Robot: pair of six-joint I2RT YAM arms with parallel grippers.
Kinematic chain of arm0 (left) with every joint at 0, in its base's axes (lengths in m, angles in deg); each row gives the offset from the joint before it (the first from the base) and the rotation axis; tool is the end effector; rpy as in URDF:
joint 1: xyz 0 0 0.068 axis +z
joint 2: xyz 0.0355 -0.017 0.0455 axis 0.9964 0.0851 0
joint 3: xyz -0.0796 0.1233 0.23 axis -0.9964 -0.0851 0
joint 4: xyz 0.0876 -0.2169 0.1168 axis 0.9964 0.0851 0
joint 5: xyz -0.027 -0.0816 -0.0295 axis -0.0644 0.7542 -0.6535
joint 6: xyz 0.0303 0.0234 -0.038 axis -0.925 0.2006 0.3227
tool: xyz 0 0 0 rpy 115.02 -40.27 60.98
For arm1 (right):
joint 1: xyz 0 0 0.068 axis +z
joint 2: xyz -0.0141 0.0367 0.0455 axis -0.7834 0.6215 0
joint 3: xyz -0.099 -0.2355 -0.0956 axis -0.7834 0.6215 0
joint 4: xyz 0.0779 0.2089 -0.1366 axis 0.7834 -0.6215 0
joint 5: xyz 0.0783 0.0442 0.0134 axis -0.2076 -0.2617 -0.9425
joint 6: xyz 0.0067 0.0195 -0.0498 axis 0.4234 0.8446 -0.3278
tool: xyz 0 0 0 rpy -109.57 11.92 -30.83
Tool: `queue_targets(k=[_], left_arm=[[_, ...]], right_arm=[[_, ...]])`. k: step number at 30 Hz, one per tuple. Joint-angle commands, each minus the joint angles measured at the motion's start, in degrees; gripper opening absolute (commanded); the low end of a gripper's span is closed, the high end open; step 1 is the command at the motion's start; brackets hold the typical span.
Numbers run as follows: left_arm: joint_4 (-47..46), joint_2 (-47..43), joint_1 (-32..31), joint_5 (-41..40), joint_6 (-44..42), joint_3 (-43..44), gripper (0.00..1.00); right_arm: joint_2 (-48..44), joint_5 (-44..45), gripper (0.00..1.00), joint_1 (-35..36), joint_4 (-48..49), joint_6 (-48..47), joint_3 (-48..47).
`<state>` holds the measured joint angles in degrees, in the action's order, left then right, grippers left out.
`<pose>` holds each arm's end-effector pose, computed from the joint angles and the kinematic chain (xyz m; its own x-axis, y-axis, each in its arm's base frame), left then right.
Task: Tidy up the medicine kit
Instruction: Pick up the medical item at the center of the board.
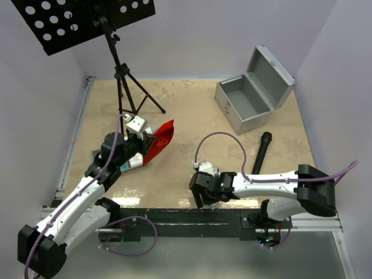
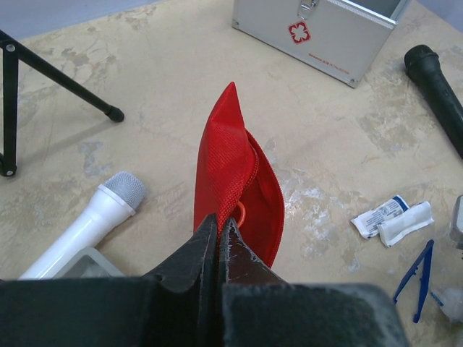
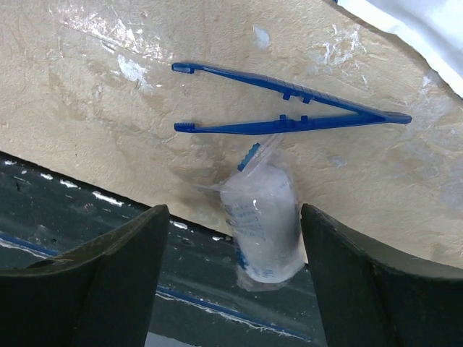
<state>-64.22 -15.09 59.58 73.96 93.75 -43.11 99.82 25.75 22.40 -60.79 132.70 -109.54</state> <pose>0.1721 -0.0885 0.2754 -0.2706 -0.0043 -0.9627 0.5371 0.8292 -0.1547 0.0738 0.2243 0.1711 -0.8713 -0.2936 -0.3932 -0.3621 0.9255 0.1114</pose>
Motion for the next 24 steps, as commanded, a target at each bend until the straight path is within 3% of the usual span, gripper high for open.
queue_targets(k=[1, 8, 15, 19, 24], left_arm=[[-3.62, -0.41, -0.21, 1.27, 1.34, 0.79, 0.0], [-3.62, -0.14, -0.21, 1.62, 1.43, 0.7, 0.0], [-3.53, -0.14, -0.21, 1.53, 1.43, 0.62, 0.0], [-3.45, 0.03, -0.21, 1.53, 1.43, 0.79, 0.0], [-3.45, 0.56, -0.21, 0.92, 1.78, 1.23, 0.0]], right_arm=[[-1.42, 2.26, 0.73, 0.2, 0.01, 1.84, -0.25], [-1.77, 1.65, 0.54, 0.29, 0.53, 1.14, 0.1], [-1.86, 1.65, 0.41, 0.2, 0.71, 0.09, -0.43], [-2.73, 2.35, 0.36, 0.2, 0.71, 0.26, -1.22], [-4.23, 7.44, 0.35, 0.2, -1.92, -0.79, -8.94]])
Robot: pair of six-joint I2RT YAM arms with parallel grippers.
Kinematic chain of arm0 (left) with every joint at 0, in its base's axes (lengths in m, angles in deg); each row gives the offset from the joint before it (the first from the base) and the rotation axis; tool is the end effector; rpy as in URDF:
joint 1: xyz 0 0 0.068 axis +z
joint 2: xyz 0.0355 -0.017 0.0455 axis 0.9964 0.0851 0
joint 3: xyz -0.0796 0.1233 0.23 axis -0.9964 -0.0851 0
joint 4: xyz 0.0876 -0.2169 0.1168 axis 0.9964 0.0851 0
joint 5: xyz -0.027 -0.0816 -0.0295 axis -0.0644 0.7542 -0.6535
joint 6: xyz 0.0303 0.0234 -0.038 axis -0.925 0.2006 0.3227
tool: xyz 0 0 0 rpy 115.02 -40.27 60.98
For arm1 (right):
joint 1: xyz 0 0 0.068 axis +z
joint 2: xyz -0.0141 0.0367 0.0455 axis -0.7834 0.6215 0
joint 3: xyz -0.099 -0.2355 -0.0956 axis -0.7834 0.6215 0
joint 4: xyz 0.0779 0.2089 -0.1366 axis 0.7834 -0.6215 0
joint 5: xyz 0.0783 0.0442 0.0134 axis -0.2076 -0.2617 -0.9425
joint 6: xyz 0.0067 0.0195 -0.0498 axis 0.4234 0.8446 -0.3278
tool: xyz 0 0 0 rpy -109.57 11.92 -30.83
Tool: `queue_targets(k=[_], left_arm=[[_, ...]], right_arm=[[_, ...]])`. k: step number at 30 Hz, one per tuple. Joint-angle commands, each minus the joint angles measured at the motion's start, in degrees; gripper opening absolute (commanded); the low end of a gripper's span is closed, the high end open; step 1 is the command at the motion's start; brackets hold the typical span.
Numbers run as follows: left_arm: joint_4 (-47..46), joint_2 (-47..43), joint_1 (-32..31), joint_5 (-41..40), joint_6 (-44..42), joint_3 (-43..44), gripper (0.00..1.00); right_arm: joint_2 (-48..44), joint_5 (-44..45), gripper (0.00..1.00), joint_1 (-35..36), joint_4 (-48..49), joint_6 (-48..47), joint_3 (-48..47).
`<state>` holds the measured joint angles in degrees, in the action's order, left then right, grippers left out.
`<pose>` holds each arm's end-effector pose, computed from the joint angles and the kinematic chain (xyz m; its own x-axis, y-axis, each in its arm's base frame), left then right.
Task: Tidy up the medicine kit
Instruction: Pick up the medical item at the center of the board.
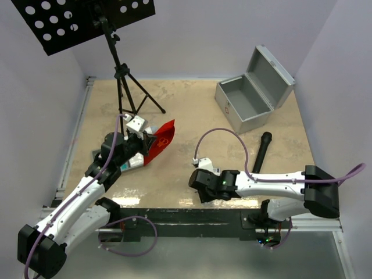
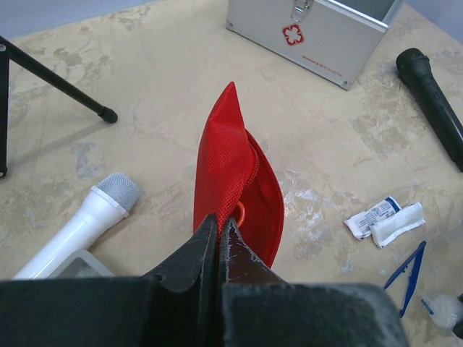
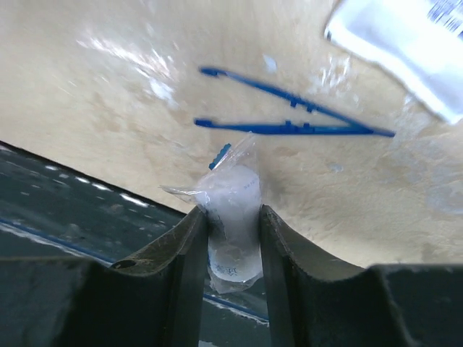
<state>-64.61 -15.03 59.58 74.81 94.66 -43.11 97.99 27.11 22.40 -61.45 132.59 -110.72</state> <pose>0.1721 -0.0891 0.2759 -0.2757 -0.0187 -0.9611 0.5453 0.8203 -0.1724 0.0748 0.2247 0.1834 -0.8595 -0.2744 -0.4312 -0.3600 0.9239 0.1296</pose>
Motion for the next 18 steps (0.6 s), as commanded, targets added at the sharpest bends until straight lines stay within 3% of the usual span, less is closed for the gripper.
queue_targets(k=[1, 9, 18], left_arm=[[-2.88, 0.75, -0.21, 0.15, 0.95, 1.41, 0.0], [-4.28, 1.64, -0.21, 1.29, 2.27, 2.11, 0.0], [-9.28, -0.99, -0.21, 4.02, 3.94, 0.27, 0.0]], right_arm=[[-2.05, 7.31, 0.34, 0.2, -1.7, -1.12, -9.95], [-0.37, 10.14, 0.32, -2.07, 3.64, -6.21, -21.04], [-6.7, -3.74, 0.31, -17.71, 19.29, -10.09, -19.99]])
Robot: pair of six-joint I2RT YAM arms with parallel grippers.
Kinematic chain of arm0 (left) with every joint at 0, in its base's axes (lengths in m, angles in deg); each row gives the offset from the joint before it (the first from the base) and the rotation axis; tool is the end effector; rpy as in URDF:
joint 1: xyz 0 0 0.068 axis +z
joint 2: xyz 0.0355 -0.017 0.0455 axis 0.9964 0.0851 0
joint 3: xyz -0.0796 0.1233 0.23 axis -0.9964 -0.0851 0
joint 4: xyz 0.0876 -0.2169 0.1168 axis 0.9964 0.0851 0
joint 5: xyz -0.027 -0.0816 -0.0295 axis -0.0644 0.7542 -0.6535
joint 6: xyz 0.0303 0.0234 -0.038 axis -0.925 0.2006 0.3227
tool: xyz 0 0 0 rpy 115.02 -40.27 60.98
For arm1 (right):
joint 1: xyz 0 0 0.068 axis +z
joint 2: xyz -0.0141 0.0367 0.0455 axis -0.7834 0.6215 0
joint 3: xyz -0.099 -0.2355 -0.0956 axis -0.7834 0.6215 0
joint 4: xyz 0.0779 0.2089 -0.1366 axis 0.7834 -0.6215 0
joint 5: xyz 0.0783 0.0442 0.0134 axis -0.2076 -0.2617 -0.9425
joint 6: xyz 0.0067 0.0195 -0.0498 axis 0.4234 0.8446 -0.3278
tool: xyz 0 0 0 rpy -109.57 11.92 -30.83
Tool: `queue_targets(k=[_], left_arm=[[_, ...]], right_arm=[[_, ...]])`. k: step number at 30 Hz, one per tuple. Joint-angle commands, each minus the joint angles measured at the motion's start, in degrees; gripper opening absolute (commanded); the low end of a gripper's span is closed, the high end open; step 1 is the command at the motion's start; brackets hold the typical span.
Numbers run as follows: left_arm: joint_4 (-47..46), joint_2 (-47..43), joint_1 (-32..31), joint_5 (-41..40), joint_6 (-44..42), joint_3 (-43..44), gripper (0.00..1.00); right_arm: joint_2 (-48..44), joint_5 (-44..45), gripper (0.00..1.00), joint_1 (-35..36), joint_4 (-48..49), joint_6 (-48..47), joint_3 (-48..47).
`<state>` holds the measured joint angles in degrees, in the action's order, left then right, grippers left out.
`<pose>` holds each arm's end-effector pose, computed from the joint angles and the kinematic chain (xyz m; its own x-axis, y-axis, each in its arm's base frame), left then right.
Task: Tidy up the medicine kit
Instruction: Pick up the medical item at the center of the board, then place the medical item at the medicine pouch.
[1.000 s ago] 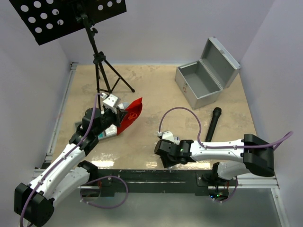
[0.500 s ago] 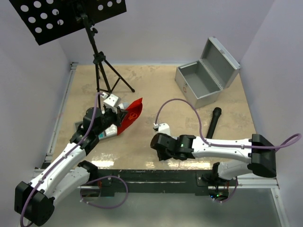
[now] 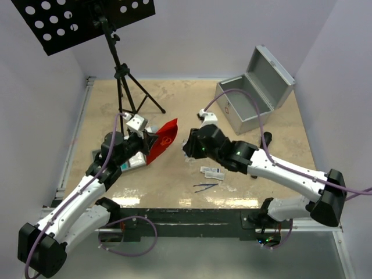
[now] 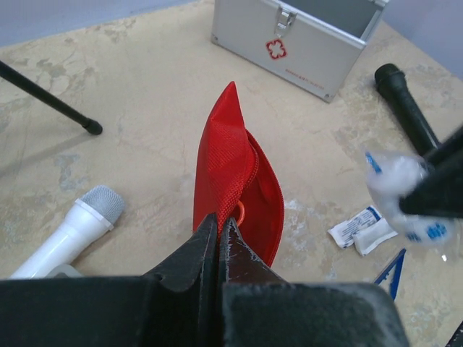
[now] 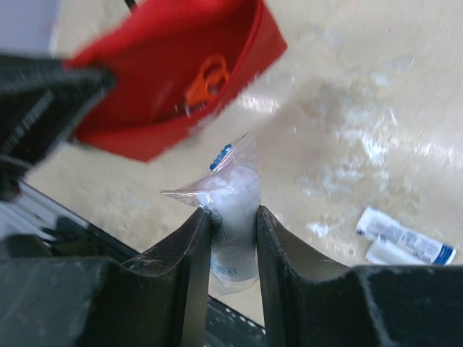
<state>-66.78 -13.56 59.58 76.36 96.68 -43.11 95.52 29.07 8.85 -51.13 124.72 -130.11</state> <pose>0.1761 -0.0920 0.2755 -0.2879 -0.0499 -0.9564 0.5584 0.8025 -0.2100 0.1517 0.2449 0.3120 -0.6955 0.0999 -0.7116 -0.3119 0.8502 0.4242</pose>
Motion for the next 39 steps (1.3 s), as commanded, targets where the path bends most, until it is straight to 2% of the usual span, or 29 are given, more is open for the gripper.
queue_targets(k=[1, 7, 18, 30, 33, 39], left_arm=[[-8.26, -2.81, -0.21, 2.82, 2.63, -0.26, 0.0], [-14.68, -3.08, -0.3, 4.14, 6.32, -3.25, 0.0], [-16.0, -2.11, -0.3, 1.15, 8.78, -2.81, 0.0], [-17.59, -2.73, -0.39, -0.78, 9.75, -3.34, 0.0], [-18.02, -2.9, -0.39, -1.31, 10.89, -3.34, 0.0], [-20.22, -1.94, -0.47, -1.22, 13.62, -3.08, 0.0]], right_arm=[[-4.58, -7.11, 0.31, -5.22, 10.11, -2.13, -0.52], [-6.95, -12.74, 0.31, -8.83, 20.39, 1.81, 2.81], [-3.53, -20.57, 0.3, -9.36, 39.73, 12.1, 10.03], [-1.77, -15.48, 0.3, -9.36, 49.32, 20.98, 12.4], [-1.68, -11.09, 0.3, -9.36, 48.97, 21.33, 13.01], [-2.39, -5.81, 0.29, -9.36, 56.43, 25.99, 17.23]])
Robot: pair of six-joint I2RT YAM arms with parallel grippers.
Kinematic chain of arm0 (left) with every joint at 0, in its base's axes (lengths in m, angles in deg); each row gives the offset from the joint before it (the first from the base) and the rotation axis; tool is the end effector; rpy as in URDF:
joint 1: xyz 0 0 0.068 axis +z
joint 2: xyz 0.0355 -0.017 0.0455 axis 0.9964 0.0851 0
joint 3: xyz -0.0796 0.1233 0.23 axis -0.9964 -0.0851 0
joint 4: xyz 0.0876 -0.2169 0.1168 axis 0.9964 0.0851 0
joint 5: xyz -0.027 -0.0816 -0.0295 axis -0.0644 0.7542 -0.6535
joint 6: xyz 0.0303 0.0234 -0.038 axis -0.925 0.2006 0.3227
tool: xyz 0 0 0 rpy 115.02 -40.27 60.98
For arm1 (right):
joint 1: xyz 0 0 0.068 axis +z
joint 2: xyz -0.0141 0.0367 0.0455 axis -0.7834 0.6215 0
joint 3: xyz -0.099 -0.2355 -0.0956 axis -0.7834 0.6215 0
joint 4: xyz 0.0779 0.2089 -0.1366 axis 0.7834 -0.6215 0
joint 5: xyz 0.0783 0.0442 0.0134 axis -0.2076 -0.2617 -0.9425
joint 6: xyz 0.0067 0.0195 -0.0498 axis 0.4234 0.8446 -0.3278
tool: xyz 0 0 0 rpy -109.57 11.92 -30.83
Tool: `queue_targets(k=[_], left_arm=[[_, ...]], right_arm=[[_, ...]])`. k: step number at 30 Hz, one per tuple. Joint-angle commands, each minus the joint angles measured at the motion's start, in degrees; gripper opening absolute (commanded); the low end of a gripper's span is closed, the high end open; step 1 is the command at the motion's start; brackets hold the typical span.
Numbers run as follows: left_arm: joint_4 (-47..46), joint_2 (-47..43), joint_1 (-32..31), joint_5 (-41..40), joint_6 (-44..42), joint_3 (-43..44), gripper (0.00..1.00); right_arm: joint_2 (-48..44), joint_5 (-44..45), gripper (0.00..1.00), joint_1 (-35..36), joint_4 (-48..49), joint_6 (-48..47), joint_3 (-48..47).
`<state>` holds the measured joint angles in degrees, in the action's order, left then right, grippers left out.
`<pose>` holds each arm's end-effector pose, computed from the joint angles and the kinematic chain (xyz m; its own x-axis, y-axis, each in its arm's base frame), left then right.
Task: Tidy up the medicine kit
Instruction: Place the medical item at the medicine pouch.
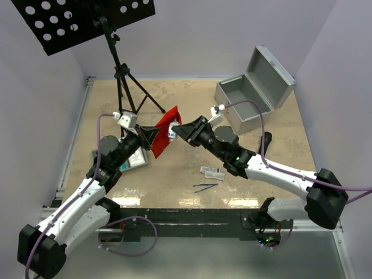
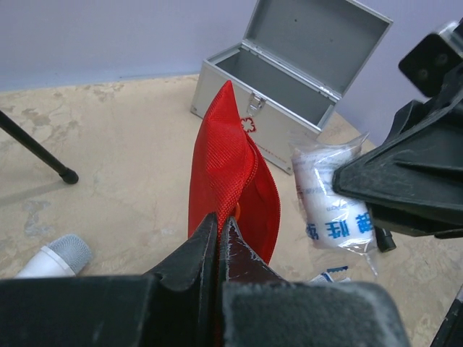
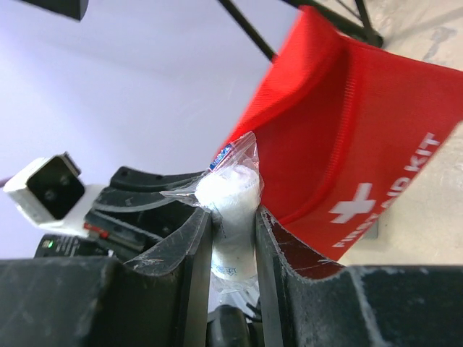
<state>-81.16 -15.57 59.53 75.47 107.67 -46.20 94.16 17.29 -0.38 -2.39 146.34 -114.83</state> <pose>0.1723 -0.0898 0.2894 -0.1919 -0.2974 -0.9353 0.5603 0.7492 -0.3532 0.1901 0.2302 0.3105 -0.6474 0.6335 -0.4238 -0.2862 0.3133 0.9055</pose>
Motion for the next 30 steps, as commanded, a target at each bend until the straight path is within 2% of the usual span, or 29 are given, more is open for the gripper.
queue_targets(k=[1, 8, 19, 23, 26, 28, 30], left_arm=[[-6.1, 0.68, -0.52, -0.33, 2.8, 0.18, 0.0], [-5.85, 1.83, -1.05, -1.2, 2.28, 0.71, 0.0], [-7.77, 2.97, -1.57, -1.38, 5.0, 1.23, 0.0], [-8.74, 3.06, -1.75, -1.82, 5.61, 2.03, 0.0], [-8.83, 2.97, -1.75, -2.7, 5.18, 2.38, 0.0], [-9.0, 2.97, -1.75, -2.88, 4.91, 2.38, 0.0], [-8.92, 2.97, -1.75, -2.96, 4.56, 2.38, 0.0]], right_arm=[[-0.86, 6.32, 0.29, -0.14, 8.66, 4.64, 2.13], [-0.07, 8.96, 0.29, -0.13, 13.76, 4.99, 2.05], [6.26, 9.4, 0.28, 0.22, 13.68, 4.29, -0.32], [8.11, 9.4, 0.27, 0.39, 9.47, 2.01, -2.95], [9.33, 9.58, 0.28, 0.48, 2.19, -1.59, -6.38], [10.04, 9.4, 0.33, 0.48, -1.95, -4.05, -8.75], [10.48, 9.23, 0.47, 0.48, -4.85, -6.34, -10.6]])
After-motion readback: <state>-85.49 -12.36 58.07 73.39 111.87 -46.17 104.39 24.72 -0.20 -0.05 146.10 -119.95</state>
